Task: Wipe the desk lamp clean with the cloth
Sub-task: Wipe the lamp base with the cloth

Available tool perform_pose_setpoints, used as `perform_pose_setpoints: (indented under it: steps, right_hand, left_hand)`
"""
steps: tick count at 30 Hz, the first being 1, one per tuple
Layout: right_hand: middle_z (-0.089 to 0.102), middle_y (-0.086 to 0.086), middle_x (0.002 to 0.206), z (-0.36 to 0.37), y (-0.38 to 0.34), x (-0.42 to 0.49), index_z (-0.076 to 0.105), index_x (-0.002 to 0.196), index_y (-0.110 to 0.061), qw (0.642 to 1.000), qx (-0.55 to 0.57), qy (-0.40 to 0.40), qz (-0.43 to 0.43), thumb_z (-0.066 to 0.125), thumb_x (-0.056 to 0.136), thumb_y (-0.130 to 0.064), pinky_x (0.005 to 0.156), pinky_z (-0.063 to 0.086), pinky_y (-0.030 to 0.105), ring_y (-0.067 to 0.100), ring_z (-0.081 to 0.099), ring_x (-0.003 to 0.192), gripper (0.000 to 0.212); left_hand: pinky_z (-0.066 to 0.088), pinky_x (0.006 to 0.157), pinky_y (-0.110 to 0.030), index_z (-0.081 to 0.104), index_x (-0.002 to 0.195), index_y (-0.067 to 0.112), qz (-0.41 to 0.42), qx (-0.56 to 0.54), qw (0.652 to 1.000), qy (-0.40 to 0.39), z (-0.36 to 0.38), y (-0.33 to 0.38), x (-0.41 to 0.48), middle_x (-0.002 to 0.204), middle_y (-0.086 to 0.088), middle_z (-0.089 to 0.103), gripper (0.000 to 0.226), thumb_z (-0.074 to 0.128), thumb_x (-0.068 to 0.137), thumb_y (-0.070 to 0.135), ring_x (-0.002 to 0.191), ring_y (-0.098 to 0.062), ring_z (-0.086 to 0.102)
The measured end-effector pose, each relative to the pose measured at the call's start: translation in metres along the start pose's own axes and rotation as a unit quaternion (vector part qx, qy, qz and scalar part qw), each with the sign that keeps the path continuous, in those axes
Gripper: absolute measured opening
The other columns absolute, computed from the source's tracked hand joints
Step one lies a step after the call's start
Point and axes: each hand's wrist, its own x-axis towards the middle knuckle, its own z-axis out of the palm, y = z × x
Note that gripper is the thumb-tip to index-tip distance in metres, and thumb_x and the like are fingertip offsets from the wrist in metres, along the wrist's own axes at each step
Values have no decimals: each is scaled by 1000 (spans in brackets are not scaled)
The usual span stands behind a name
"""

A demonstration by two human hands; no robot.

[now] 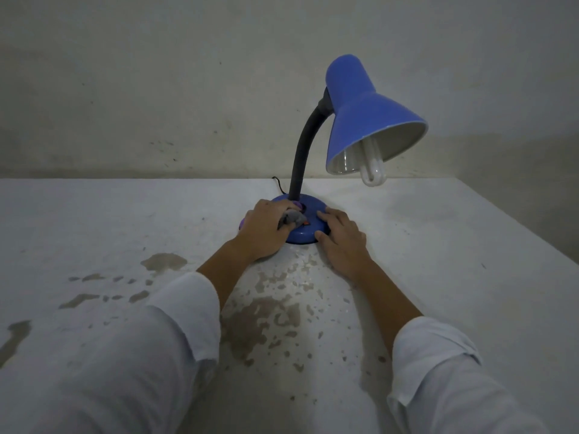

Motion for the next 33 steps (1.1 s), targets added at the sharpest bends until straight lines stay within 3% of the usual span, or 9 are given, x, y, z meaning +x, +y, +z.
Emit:
perform_pose_setpoints:
  steps: [2,4,7,9,11,13,17,22,33]
  right_hand:
    - [31,-1,150,0,0,0,39,139,-25,1000,1,-1,4,46,93,-31,107,29,39,25,37,131,47]
    - [31,-1,150,-1,-2,-2,39,139,-25,1000,5,-2,6,46,94,-31,107,28,40,25,37,131,47]
    - [30,-2,151,-2,-3,-2,38,140,-25,1000,2,-7,7,46,94,-31,107,29,41,25,36,131,47]
    - [30,-2,151,-2,-2,-1,38,140,-24,1000,2,-5,6,46,94,-31,107,29,41,24,36,131,47]
    - [30,-2,151,-1,-2,-1,38,140,-25,1000,2,-2,6,46,94,-31,107,28,40,24,36,131,47]
    - [30,-3,151,1,-1,-1,38,140,-25,1000,-1,1,6,45,94,-31,108,28,40,23,36,132,47]
    - [30,-3,151,2,1,1,38,140,-25,1000,2,2,2,45,93,-32,108,28,41,22,36,131,47]
    - [31,-3,150,4,3,3,38,139,-25,1000,-1,10,-2,45,94,-32,107,28,41,22,37,130,46]
    - [31,0,149,3,-2,1,39,139,-23,1000,6,5,5,45,94,-28,109,27,41,22,36,132,45]
  left_hand:
    - [52,83,-29,66,101,28,21,-25,999,-2,0,0,-8,101,1,70,20,61,81,27,90,-18,63]
    - [40,78,-4,67,101,18,53,-50,997,-20,-5,1,-15,99,-1,69,20,61,82,12,87,-12,60]
    - [35,75,4,61,112,12,33,-70,992,-95,-25,3,-16,104,5,58,27,57,86,5,95,-9,53]
    - [34,73,5,60,113,12,7,-81,994,-72,-32,0,-9,105,6,55,28,54,87,4,96,-9,51]
    - [35,71,1,59,115,12,-39,-104,993,28,-34,-4,3,104,5,56,29,51,88,4,96,-10,51]
    - [37,77,-12,55,120,12,-107,-117,982,106,-33,-8,17,104,-1,60,31,48,90,7,97,-17,55]
    - [39,91,-29,49,126,12,-187,-104,976,39,-21,-23,37,123,-14,59,33,44,94,16,115,-31,54]
    - [44,91,-40,45,124,8,-203,-55,978,9,-8,-22,33,120,-20,59,31,41,97,24,108,-35,55]
    - [40,74,-32,45,118,3,-204,14,976,73,-5,7,-19,107,-19,64,38,38,97,34,96,-32,60]
